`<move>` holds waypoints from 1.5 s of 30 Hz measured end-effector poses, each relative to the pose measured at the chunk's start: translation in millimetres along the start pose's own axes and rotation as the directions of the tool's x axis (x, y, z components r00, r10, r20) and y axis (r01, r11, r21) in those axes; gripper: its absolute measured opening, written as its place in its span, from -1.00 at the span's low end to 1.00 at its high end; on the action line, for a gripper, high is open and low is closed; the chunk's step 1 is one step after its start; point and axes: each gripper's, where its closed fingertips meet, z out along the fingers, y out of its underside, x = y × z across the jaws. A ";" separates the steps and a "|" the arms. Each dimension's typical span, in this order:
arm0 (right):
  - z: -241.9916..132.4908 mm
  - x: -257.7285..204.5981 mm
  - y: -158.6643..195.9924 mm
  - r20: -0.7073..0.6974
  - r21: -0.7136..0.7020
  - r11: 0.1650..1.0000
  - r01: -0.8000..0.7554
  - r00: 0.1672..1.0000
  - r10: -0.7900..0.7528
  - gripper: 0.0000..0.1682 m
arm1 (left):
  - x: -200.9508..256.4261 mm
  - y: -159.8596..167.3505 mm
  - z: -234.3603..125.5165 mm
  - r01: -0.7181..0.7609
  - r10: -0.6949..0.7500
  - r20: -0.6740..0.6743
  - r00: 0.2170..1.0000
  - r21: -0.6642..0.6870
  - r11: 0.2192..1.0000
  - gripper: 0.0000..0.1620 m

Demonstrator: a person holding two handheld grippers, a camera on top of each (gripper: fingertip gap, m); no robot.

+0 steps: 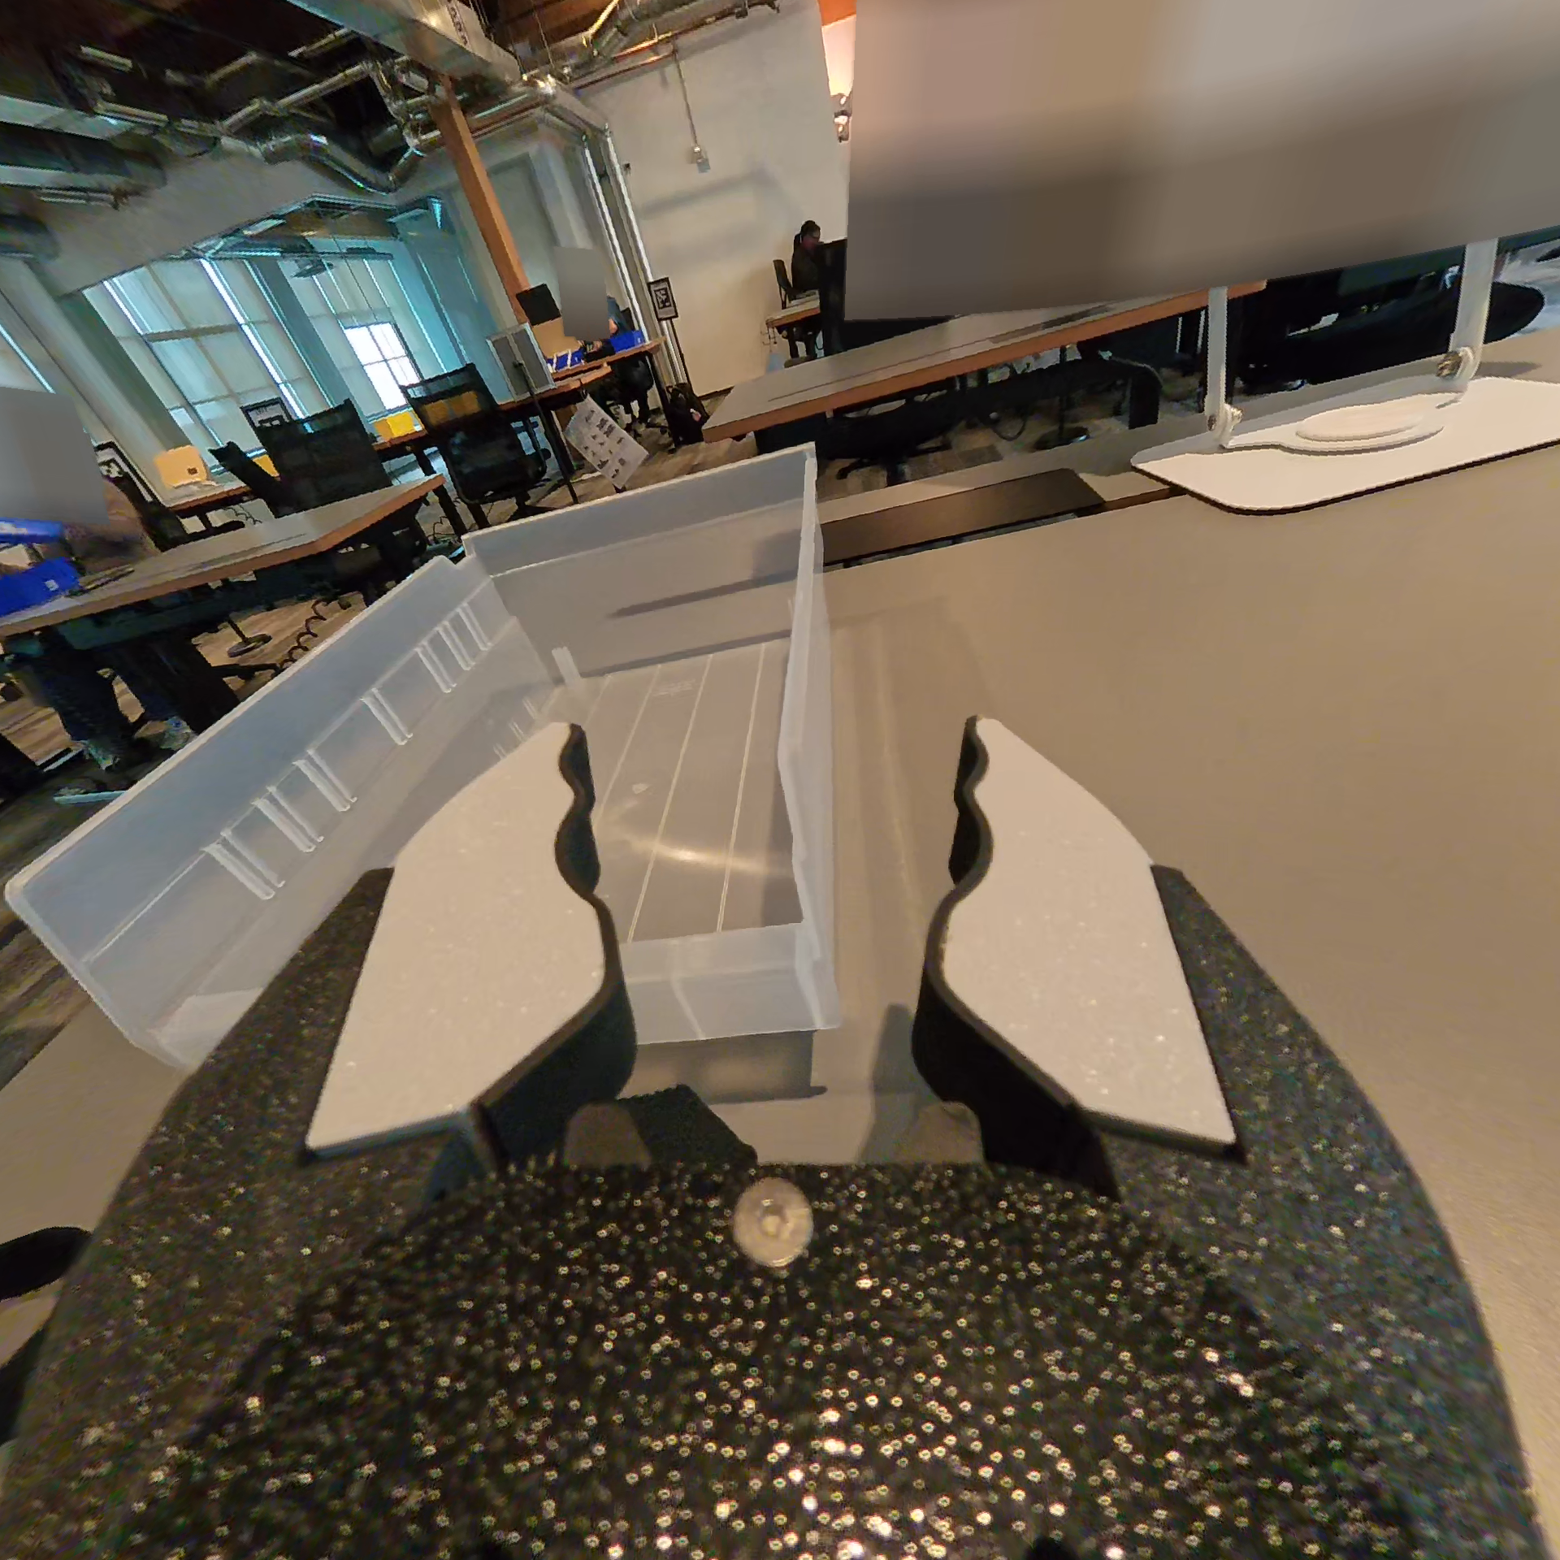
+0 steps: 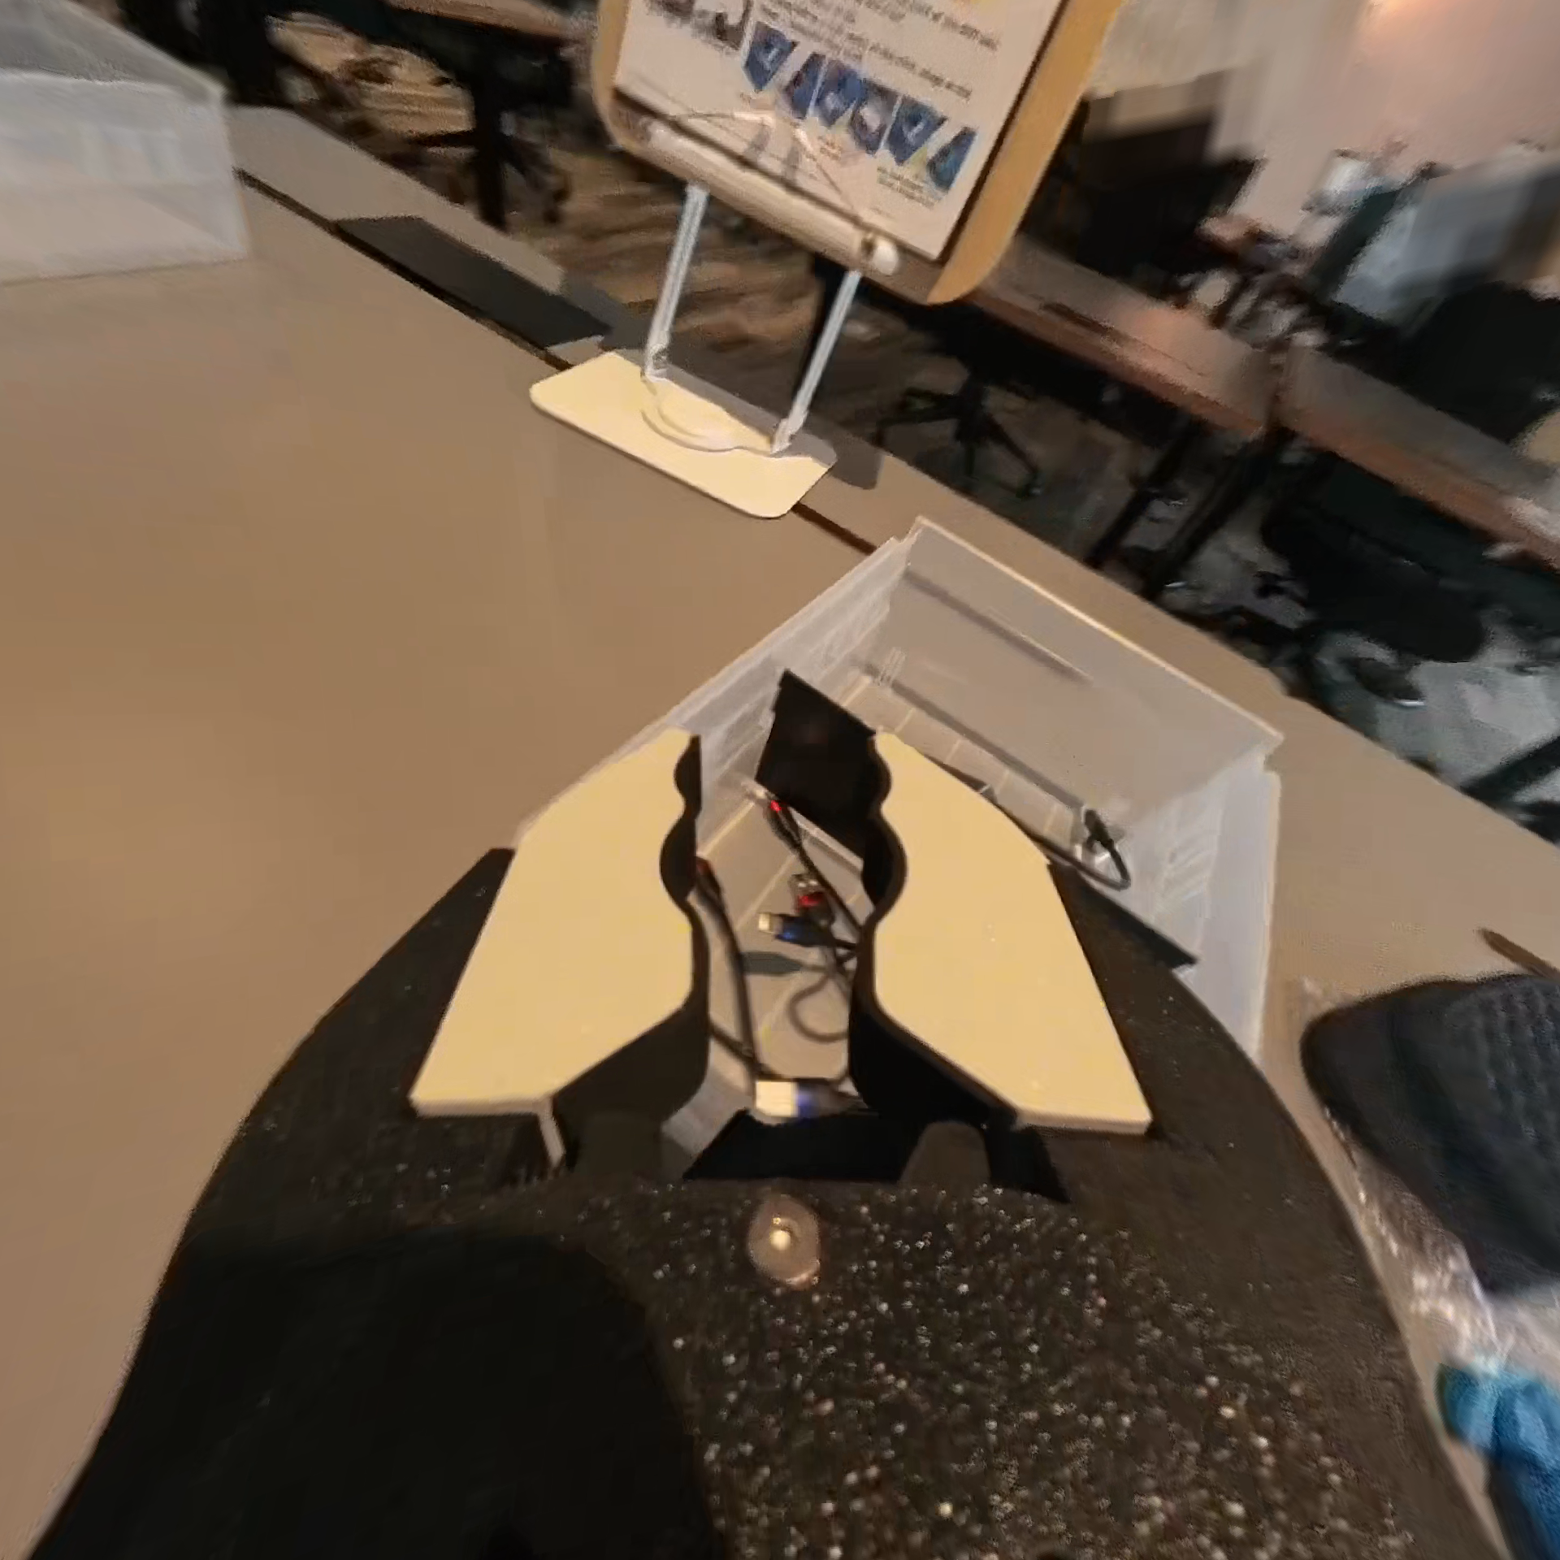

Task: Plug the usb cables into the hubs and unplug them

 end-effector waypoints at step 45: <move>114.3 72.9 107.8 0.412 -0.844 0.521 0.130 0.779 0.473 -0.76 | 4.6 -1.7 -1.7 -0.033 0.033 -0.008 0.999 0.012 0.999 0.00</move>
